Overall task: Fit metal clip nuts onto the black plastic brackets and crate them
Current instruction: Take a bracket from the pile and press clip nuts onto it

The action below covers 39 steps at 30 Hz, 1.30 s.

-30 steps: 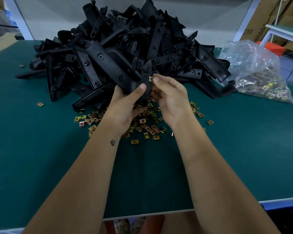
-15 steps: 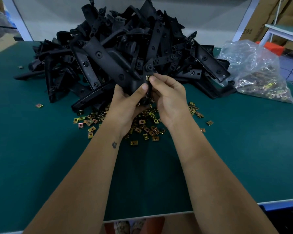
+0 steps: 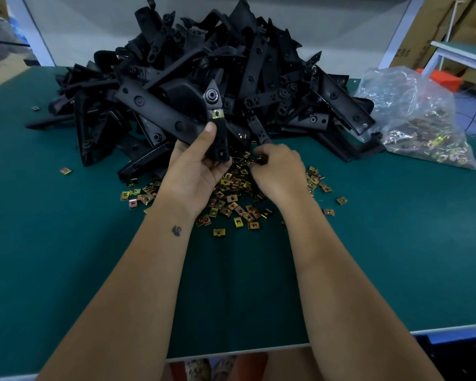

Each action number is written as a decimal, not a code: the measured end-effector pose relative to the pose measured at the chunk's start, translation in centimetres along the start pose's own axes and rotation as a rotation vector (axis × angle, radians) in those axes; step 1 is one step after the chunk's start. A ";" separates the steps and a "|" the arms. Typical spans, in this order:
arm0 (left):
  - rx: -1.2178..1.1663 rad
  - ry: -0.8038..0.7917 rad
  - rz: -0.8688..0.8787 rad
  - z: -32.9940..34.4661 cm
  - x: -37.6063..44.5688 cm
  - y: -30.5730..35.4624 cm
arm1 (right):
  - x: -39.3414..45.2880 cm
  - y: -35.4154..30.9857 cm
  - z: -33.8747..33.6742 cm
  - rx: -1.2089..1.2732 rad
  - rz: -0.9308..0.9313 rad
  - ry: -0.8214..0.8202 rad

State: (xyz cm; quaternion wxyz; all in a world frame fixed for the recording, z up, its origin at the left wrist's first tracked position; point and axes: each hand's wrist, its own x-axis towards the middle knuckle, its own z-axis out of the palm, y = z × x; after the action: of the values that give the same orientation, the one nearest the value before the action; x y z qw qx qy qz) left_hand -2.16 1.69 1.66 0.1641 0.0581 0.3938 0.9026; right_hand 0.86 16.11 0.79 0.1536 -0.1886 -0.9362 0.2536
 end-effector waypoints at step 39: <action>0.007 0.047 -0.027 0.0 0.1 0.1 | -0.6 -0.6 -0.1 0.292 -0.135 0.027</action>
State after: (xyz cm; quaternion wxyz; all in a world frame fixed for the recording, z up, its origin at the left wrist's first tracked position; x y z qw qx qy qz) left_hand -2.22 1.67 1.70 0.1667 0.0324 0.4015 0.9000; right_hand 1.22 15.40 1.05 0.2084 -0.1043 -0.8979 0.3735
